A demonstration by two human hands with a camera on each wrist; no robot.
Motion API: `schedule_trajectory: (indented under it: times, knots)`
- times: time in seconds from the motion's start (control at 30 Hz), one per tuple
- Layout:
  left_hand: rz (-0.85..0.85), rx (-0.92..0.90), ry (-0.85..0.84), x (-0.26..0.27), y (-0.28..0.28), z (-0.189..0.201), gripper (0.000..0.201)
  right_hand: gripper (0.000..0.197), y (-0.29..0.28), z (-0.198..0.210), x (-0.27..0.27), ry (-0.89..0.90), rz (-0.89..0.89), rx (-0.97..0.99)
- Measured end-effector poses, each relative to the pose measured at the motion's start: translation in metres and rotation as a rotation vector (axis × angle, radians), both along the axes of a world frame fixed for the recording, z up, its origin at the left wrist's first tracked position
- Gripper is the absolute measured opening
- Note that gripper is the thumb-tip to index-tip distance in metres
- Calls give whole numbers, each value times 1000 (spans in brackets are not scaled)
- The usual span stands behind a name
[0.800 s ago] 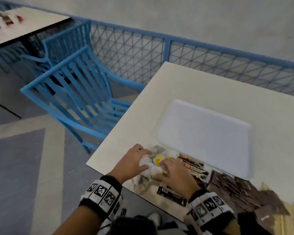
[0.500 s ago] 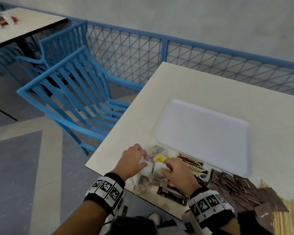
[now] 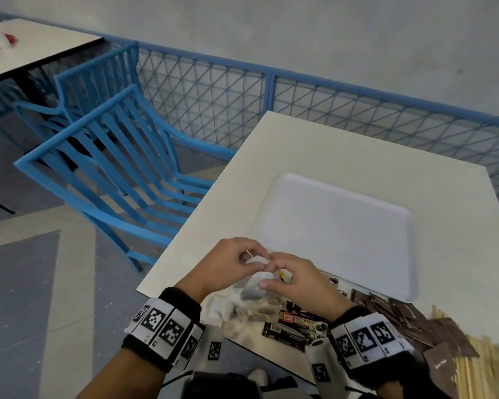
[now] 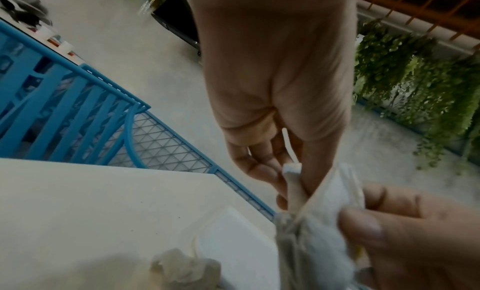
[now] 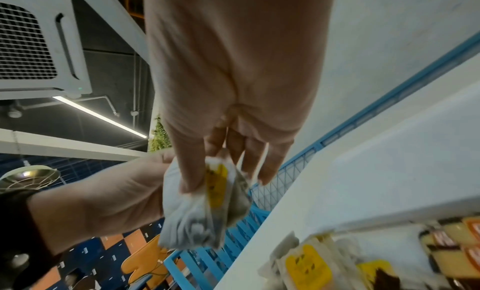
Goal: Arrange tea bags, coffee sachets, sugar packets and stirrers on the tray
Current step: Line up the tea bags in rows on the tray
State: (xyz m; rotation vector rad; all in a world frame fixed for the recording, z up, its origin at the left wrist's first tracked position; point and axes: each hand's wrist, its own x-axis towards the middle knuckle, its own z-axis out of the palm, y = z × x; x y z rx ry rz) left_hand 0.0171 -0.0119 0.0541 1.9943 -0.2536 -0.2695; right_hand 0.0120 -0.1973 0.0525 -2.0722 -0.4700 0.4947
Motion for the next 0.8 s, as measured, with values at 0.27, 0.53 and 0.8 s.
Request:
schedule_trajectory:
  times: [0.27, 0.53, 0.8]
  knots:
    - [42, 68, -40, -9, 14, -3, 19, 17, -18, -12, -4, -8, -251, 116]
    - [-178, 732, 190, -38, 49, -66, 37, 39, -54, -12, -18, 58, -292, 158]
    - [-63, 759, 235, -42, 47, -84, 28, 27, -62, -24, -30, 90, -379, 151]
